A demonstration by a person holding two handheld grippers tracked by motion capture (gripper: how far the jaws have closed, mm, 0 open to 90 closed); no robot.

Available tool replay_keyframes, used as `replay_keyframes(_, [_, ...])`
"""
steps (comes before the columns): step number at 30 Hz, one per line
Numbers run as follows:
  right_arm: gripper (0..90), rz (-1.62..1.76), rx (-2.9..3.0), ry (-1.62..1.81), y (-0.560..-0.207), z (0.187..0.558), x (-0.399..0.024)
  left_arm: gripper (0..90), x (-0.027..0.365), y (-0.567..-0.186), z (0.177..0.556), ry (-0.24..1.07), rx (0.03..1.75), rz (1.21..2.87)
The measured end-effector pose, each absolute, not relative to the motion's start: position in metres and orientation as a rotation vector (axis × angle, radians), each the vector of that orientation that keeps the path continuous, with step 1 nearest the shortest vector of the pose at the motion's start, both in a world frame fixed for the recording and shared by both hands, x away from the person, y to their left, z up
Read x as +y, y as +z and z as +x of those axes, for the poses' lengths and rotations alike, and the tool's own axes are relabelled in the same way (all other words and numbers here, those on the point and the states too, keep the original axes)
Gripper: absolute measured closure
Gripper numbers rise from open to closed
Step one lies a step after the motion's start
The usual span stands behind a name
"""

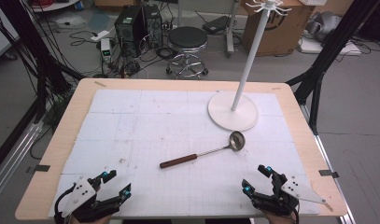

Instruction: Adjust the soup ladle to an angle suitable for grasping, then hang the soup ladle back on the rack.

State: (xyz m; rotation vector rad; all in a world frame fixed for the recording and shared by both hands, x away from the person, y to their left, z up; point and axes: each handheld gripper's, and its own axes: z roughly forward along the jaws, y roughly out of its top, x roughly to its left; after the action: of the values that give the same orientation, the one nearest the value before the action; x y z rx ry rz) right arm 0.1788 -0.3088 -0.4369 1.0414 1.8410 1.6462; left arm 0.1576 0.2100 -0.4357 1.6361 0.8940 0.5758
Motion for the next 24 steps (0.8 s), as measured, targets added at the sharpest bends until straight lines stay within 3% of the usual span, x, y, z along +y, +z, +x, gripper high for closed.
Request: replay_keyframes(24, [17.6, 0.983, 1.905, 1.752, -0.433, 0.193, -0.294, 30.5, 0.215, -0.433, 0.144, 0.564, 0.834, 1.587])
